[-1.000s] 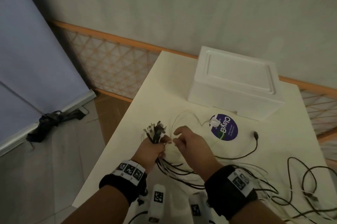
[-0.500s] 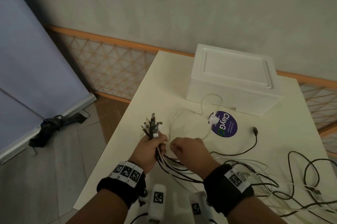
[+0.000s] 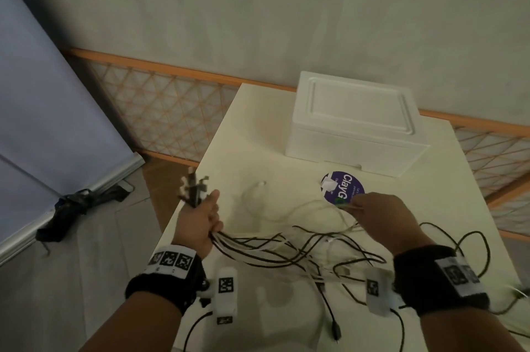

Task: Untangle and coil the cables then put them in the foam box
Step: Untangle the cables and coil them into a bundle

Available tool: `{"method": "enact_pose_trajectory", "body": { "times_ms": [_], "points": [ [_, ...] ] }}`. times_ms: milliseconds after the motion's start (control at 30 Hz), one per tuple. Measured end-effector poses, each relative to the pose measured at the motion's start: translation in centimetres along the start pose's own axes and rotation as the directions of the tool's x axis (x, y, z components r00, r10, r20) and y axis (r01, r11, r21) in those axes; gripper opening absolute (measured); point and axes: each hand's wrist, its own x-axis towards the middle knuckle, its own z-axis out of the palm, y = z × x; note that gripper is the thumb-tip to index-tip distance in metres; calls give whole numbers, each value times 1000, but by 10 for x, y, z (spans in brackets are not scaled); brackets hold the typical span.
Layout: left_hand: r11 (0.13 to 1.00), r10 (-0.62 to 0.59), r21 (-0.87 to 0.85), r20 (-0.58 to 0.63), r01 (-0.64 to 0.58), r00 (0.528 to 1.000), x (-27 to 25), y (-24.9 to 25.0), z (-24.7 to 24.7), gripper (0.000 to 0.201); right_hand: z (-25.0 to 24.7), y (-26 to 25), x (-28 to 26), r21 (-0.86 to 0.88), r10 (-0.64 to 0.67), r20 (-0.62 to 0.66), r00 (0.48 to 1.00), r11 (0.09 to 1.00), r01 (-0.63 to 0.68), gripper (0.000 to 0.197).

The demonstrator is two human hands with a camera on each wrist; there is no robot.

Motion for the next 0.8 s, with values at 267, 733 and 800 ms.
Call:
{"method": "enact_pose_trajectory", "body": {
  "times_ms": [267,733,800],
  "points": [
    [854,-47,466,514,-232,857,-49,-10,75,13,-11,-117,-3,171,-118,-32,993,978,121,42],
    [975,-221,49,327,218,919,-47,-10,64,37,-3,-115,-33,58,-509,-151,847,851,522,32],
    [975,-207,-15,282,221,937,-37,-6,58,37,-2,-109,-31,111,-445,-144,884,881,461,28]
  ]
}}
